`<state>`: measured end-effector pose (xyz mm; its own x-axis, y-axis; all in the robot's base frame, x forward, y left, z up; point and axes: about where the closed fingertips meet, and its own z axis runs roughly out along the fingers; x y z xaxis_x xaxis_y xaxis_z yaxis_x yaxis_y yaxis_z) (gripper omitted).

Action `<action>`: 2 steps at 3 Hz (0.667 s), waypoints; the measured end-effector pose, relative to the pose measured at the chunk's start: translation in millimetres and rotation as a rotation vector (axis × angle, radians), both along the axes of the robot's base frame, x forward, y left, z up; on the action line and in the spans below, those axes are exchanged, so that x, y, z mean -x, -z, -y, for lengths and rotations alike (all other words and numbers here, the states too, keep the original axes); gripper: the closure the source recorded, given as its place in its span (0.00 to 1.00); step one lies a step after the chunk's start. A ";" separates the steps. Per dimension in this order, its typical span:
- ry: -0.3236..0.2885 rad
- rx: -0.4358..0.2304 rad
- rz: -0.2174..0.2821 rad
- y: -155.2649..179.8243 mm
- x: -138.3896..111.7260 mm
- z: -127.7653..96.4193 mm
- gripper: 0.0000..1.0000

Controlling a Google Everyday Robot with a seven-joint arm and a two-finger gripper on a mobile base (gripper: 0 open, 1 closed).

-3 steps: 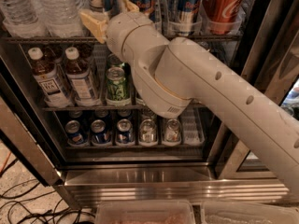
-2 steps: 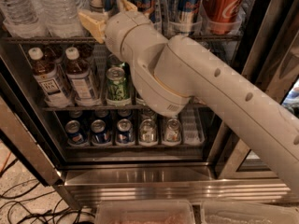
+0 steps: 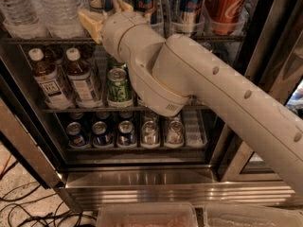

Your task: Pick redbull can from top shelf of fridge

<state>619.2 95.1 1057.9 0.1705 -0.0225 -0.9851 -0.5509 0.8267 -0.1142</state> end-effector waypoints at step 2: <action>0.000 0.000 0.000 0.0 0.0 0.0 0.82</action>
Offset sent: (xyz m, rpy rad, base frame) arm 0.0000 0.0000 0.0000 0.0000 0.0000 0.0000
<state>619.2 95.2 1057.9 0.1705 -0.0225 -0.9851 -0.5509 0.8267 -0.1143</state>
